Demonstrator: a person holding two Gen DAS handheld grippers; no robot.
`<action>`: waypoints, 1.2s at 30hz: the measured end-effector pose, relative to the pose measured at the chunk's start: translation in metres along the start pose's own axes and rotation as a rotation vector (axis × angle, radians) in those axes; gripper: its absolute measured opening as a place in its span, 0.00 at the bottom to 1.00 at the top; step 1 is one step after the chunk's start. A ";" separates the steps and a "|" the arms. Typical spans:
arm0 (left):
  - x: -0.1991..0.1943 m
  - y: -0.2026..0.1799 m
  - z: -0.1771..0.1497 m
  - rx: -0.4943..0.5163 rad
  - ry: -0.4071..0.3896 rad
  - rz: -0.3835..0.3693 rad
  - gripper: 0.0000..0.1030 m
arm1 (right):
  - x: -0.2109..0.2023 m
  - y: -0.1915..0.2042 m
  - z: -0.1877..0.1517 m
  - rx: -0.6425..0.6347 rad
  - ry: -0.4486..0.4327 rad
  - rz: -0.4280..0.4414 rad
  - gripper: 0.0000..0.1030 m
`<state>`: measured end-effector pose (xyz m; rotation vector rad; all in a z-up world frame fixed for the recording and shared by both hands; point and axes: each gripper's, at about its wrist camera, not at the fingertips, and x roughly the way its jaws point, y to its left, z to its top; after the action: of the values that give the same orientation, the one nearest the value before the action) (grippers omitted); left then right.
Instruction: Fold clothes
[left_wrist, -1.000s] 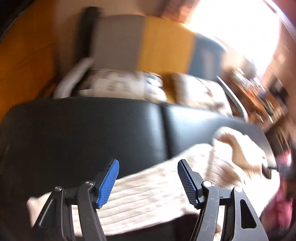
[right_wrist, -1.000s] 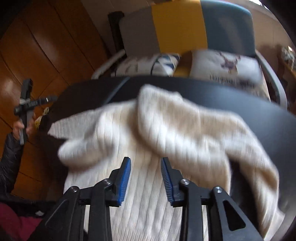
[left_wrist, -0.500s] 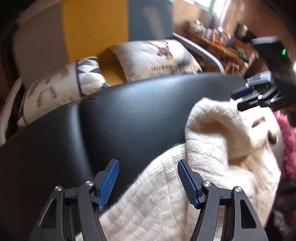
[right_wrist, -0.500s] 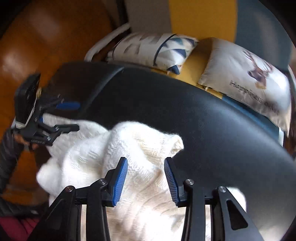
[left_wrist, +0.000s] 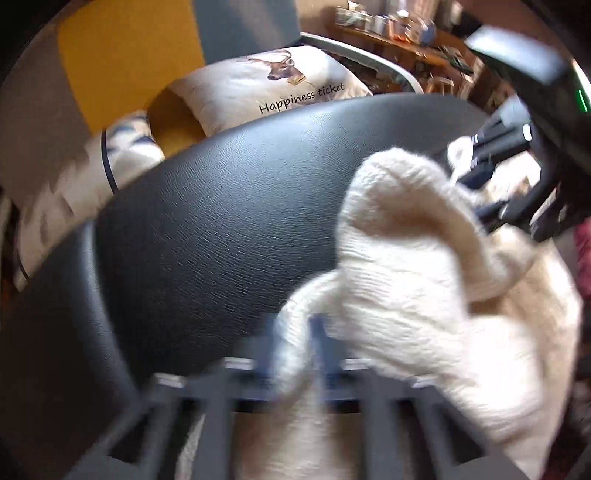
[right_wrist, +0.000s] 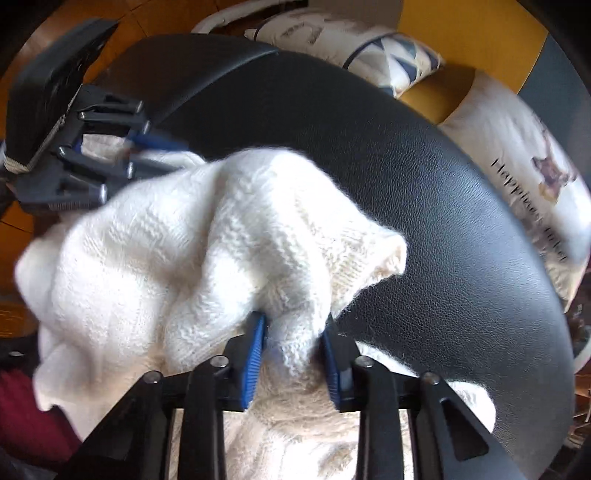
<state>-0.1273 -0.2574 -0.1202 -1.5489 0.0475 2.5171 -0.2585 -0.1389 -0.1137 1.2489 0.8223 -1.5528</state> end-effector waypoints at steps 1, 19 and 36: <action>-0.007 0.000 -0.001 -0.032 -0.030 0.011 0.10 | -0.006 0.004 -0.005 0.004 -0.028 -0.024 0.16; -0.037 0.013 -0.048 -0.189 -0.105 0.190 0.10 | -0.068 -0.013 -0.105 0.332 -0.368 0.248 0.30; -0.037 0.038 -0.052 -0.224 -0.052 0.144 0.15 | 0.003 -0.049 -0.048 0.167 0.053 -0.025 0.49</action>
<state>-0.0713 -0.3065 -0.1135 -1.6121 -0.1401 2.7555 -0.2891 -0.0800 -0.1314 1.4099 0.7561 -1.6415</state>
